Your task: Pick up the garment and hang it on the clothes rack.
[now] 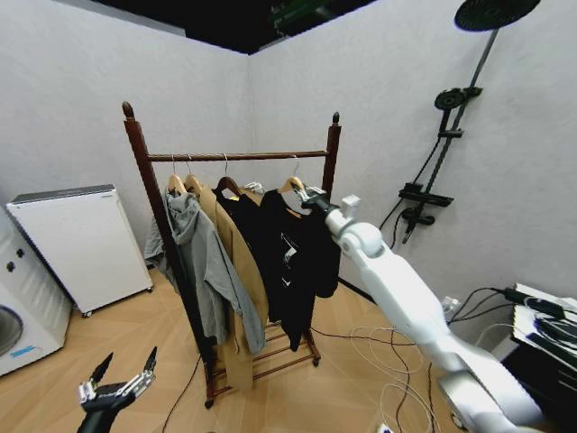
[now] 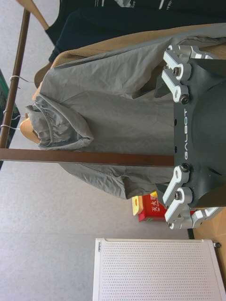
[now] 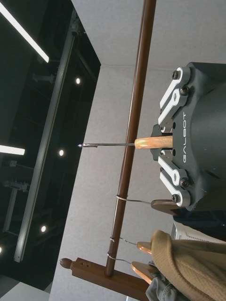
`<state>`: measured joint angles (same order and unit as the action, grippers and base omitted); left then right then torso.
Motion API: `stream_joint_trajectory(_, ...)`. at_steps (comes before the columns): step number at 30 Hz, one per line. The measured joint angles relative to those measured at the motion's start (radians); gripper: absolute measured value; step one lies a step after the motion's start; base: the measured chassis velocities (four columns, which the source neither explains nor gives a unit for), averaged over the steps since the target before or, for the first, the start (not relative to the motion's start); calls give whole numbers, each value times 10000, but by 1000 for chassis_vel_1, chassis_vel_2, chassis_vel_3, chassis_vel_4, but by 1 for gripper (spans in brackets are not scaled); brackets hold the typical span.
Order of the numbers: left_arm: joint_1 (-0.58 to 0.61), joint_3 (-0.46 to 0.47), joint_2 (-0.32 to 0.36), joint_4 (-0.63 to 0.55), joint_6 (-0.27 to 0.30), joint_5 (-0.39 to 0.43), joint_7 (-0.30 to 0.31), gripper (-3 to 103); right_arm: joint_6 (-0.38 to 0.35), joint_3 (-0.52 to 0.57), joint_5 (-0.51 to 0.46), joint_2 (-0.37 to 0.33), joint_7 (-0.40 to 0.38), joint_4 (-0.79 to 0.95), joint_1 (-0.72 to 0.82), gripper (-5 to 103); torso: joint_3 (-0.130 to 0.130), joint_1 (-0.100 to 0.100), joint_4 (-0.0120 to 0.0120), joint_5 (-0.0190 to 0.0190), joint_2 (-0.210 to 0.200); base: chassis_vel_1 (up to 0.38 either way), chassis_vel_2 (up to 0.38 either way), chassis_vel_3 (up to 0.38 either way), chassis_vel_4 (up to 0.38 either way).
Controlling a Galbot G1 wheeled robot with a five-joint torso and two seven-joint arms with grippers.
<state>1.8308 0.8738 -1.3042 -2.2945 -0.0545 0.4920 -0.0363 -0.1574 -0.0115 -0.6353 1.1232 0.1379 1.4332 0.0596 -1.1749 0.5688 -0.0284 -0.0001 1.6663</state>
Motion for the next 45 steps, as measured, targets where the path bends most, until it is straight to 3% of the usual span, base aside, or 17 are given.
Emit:
stream_joint_trajectory(18, 0, 0, 0, 0, -1, 0, 0, 100, 394, -1258, 501, 1998, 206, -3665, -2643, 10, 1, 0, 3, -1, 0, 0, 0, 0, 0)
stream_joint_trajectory(26, 0, 0, 0, 0, 0, 0, 0, 100, 292, -1155, 593, 2868, -97, -5207, -3143, 10, 1, 0, 2, 0, 0, 0, 0, 0, 0)
stream_joint_trajectory(45, 0, 0, 0, 0, 0, 0, 0, 100, 454, -865, 838, 4391, 111, -7823, -3879, 10, 3, 0, 2, 0, 2, 0, 0, 0, 0)
